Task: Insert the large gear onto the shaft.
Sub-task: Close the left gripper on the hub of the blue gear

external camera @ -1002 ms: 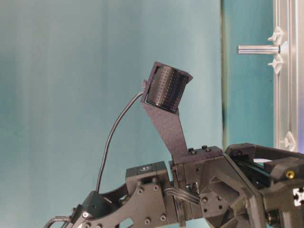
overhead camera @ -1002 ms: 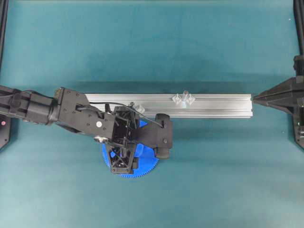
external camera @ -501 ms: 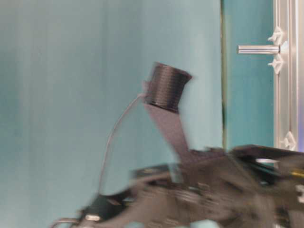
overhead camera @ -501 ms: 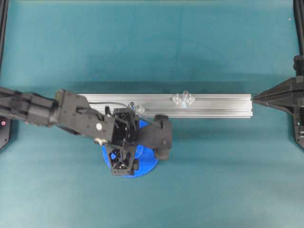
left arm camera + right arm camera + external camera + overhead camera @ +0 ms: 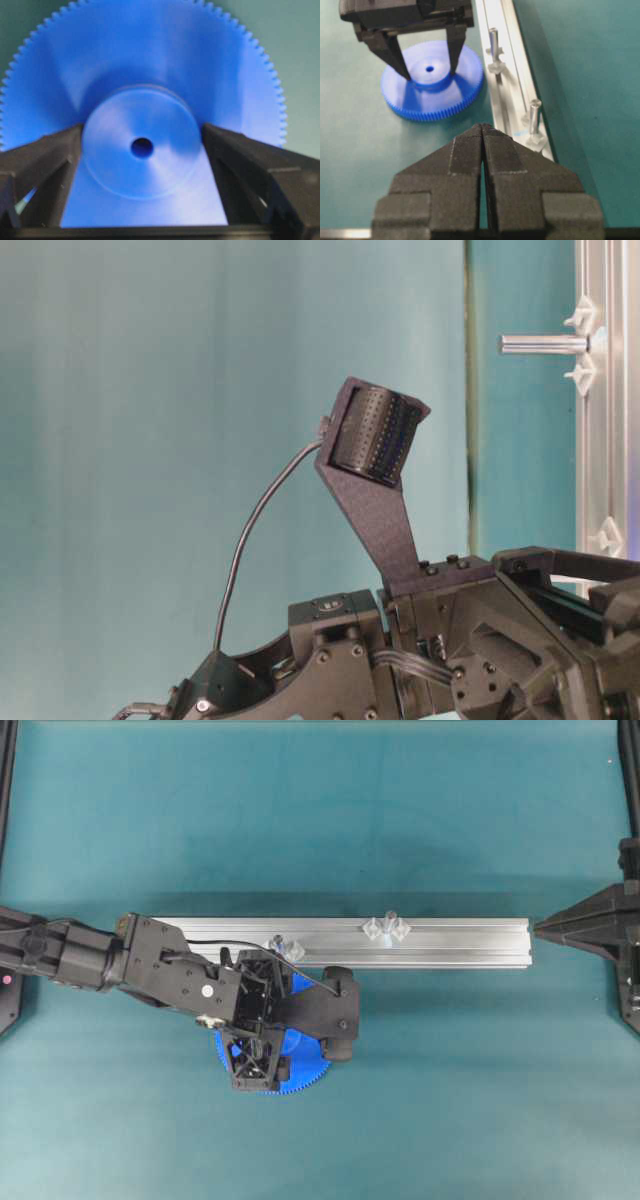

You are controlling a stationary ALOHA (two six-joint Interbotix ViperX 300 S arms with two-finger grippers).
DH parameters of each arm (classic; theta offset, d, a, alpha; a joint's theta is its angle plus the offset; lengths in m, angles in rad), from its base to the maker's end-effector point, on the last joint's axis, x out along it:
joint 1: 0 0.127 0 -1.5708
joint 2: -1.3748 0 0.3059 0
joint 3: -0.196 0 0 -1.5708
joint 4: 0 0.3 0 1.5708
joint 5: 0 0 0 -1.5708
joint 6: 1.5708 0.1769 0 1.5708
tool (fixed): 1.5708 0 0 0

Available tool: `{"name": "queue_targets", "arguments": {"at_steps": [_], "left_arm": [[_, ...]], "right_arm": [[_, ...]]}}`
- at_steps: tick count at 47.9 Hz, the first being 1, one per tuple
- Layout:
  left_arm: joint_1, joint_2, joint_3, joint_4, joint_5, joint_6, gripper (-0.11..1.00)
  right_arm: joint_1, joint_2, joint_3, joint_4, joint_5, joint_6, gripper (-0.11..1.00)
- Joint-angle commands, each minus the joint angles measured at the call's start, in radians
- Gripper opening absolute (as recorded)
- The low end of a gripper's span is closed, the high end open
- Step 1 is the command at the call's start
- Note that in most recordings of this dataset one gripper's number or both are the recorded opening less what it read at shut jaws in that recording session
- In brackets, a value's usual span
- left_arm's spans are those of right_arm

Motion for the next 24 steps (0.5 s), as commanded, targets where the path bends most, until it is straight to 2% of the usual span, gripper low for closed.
{"name": "queue_targets", "arguments": {"at_steps": [1, 24], "left_arm": [[-0.009, -0.008, -0.002, -0.002, 0.009, 0.0, 0.95], [-0.008, 0.008, -0.002, -0.002, 0.032, -0.008, 0.94]], "right_arm": [[-0.002, 0.005, -0.011, 0.0, -0.003, 0.008, 0.02], [-0.002, 0.005, -0.009, -0.002, -0.005, 0.008, 0.02]]}}
